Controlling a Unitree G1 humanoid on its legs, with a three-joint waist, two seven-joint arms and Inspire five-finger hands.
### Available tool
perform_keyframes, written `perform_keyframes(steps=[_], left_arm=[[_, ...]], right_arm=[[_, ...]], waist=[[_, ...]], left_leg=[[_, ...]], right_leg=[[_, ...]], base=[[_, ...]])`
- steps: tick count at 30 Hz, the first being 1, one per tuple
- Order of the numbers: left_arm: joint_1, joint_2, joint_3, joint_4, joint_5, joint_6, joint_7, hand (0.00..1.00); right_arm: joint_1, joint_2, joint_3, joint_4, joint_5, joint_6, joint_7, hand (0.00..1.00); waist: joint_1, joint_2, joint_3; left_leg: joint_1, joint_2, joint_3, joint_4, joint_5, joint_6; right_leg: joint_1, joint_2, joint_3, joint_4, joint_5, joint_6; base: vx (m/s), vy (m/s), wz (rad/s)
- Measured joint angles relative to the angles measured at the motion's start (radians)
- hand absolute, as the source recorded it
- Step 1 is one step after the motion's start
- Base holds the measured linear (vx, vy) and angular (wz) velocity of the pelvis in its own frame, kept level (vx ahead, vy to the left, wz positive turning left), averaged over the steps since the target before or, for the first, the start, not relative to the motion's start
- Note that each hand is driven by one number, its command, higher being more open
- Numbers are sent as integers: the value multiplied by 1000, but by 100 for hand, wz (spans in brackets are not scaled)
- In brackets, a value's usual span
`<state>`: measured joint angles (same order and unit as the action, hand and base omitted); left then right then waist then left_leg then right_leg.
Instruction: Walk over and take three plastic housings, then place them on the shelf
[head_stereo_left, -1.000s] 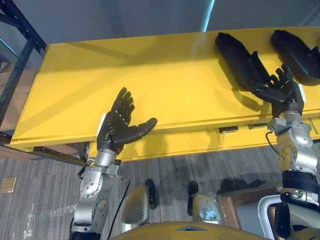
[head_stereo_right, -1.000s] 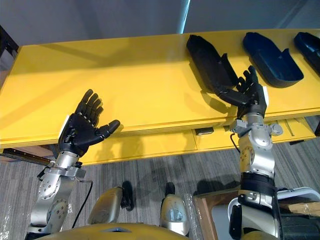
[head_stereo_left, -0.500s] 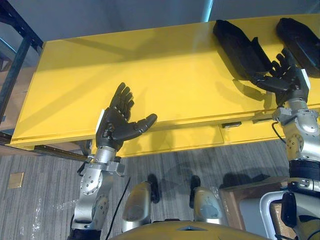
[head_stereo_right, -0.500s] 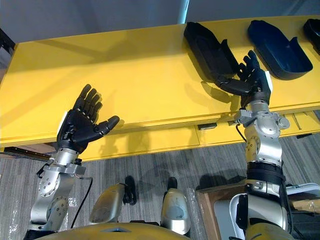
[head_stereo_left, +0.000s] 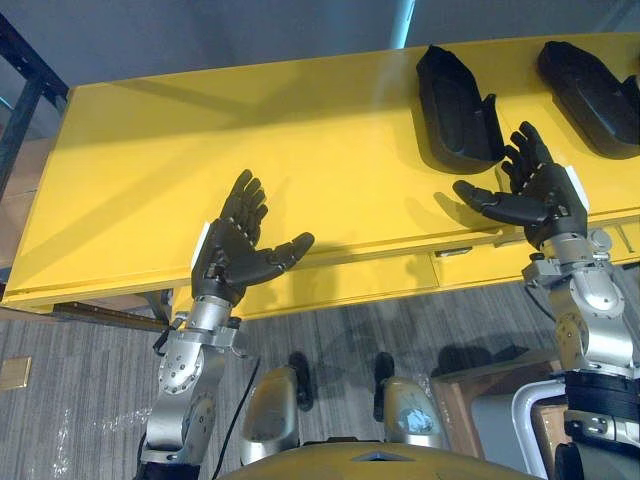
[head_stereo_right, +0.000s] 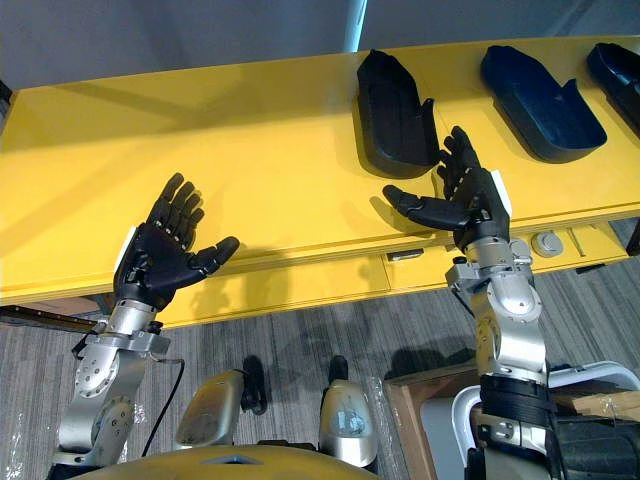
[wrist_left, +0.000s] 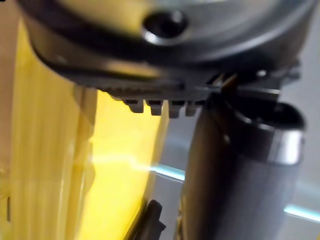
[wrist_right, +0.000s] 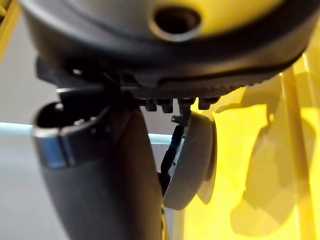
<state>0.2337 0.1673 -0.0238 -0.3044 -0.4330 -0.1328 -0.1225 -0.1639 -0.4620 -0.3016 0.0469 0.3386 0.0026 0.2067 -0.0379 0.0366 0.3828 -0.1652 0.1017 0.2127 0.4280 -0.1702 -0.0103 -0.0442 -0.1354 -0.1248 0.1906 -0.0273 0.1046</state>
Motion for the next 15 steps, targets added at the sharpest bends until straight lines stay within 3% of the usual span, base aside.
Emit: perform_keyframes(steps=[9, 15], left_arm=[[6, 0, 1, -1, 1, 0, -21, 100], [21, -1, 0, -3, 1, 0, -25, 100]], right_arm=[[46, 10, -3, -6, -28, -33, -75, 100], [94, 52, -25, -67, -175, -76, -121, 100]], waist=[[5, -7, -3], [4, -27, -33]], left_leg=[[12, 1, 0, 3, -11, 1], [17, 1, 6, -1, -18, -2]], right_leg=[[26, 2, -3, -21, 5, 3], [33, 2, 0, -35, 7, 6]], base=[[0, 0, 0], [-1, 6, -1]])
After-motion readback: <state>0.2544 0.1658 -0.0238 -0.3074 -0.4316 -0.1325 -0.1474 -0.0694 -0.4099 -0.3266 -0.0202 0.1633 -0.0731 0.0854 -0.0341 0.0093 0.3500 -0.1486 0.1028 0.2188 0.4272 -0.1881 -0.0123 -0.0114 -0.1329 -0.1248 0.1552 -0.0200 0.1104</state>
